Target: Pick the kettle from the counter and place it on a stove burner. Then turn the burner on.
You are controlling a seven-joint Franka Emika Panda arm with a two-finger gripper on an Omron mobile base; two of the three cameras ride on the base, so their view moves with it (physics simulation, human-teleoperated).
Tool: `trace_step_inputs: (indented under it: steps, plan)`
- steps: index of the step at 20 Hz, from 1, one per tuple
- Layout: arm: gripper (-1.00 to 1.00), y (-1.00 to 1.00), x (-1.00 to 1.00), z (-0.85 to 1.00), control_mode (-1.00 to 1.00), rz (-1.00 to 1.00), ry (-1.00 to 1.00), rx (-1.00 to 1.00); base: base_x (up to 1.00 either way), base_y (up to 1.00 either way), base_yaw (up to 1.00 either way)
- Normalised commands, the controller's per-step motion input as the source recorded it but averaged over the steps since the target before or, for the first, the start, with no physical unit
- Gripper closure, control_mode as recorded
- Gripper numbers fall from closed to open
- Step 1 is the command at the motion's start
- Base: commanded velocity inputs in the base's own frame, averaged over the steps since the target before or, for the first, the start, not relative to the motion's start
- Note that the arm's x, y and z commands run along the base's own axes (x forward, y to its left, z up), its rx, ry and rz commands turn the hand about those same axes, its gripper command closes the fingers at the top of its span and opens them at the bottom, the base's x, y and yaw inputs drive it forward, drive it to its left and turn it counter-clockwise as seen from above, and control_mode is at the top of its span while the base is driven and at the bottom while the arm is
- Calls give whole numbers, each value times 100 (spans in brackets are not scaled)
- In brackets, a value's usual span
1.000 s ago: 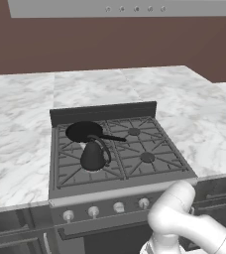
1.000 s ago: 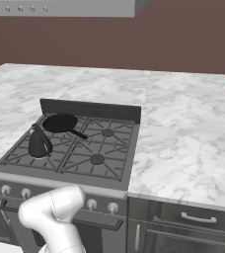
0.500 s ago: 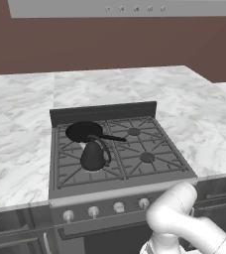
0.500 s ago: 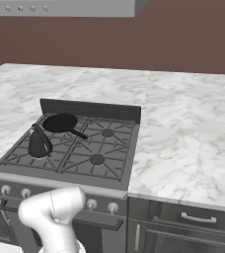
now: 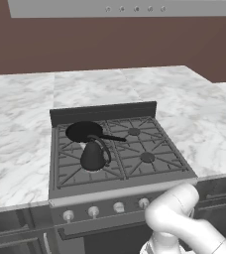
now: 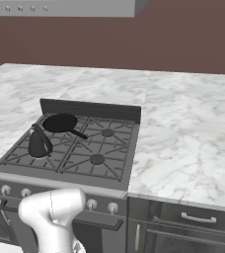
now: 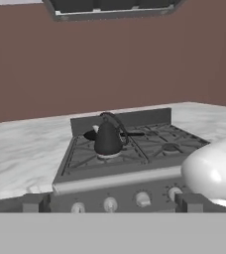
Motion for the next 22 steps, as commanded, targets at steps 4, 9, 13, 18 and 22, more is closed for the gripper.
trace_step_inputs:
  steps: [4,9,13,18,22]
  plan:
    - [-100,0,40,0,-100,0,0,0,0,0,0]
    - [-100,-3,45,0,-100,0,0,0,0,0,0]
    - [-100,-18,40,0,-100,1,0,1,0,0,0]
    - [-100,-40,42,-4,-100,5,0,2,0,0,0]
    - [-100,-35,44,-12,-100,5,0,0,0,0,0]
